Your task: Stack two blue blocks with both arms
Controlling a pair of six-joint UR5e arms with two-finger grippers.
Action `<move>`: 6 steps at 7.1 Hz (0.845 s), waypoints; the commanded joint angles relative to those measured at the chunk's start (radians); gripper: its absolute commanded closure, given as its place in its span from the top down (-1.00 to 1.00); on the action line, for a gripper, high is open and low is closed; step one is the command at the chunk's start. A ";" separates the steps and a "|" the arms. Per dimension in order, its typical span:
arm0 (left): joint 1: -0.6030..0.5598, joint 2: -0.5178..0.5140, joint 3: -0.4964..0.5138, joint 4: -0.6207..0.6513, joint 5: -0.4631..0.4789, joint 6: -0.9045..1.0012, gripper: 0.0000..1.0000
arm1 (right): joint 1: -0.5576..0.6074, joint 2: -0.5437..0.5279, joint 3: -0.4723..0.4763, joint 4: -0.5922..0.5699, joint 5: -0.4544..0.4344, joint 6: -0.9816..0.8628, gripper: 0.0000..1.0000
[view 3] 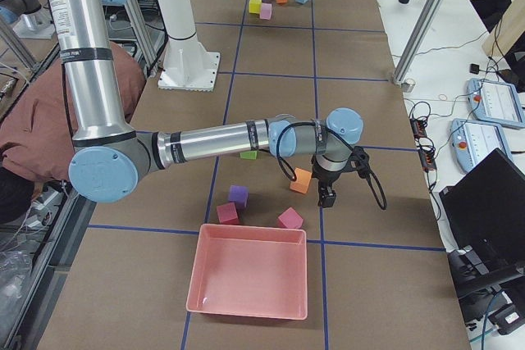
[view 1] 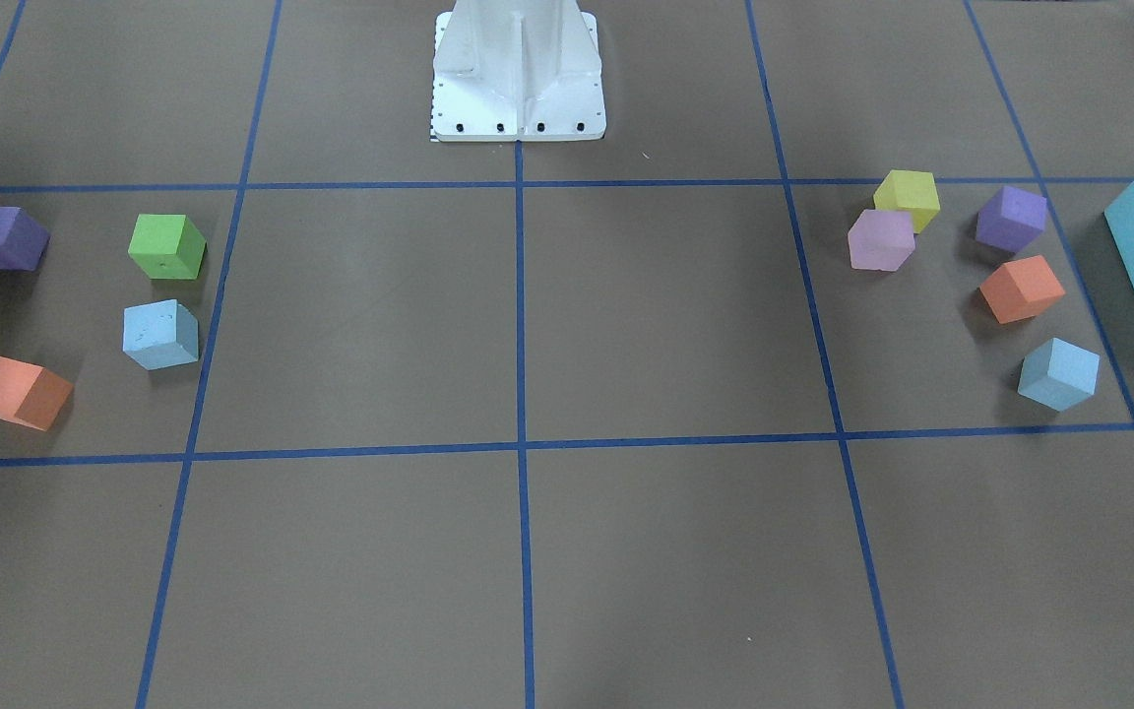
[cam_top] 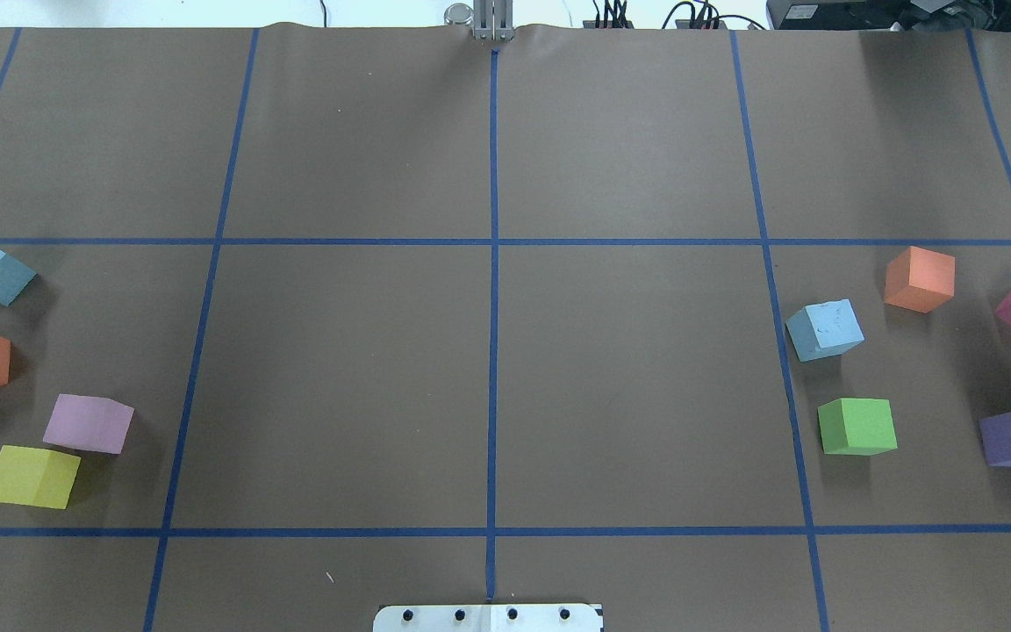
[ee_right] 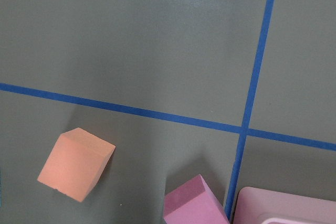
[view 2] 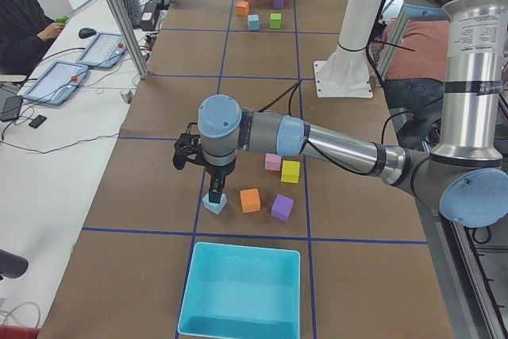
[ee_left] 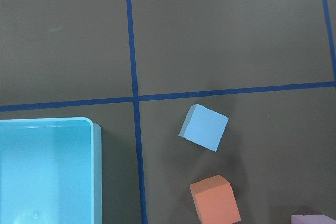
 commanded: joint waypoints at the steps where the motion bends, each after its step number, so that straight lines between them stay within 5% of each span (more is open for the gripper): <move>1: 0.001 0.001 0.003 0.000 0.000 0.002 0.95 | 0.000 0.011 0.007 0.006 0.005 0.003 1.00; 4: -0.001 0.001 -0.006 0.000 0.000 0.000 0.95 | -0.005 0.029 0.026 0.014 0.049 0.005 0.99; 6: -0.001 0.001 -0.007 0.000 0.000 0.000 0.95 | -0.143 0.053 0.075 0.032 0.061 0.190 0.99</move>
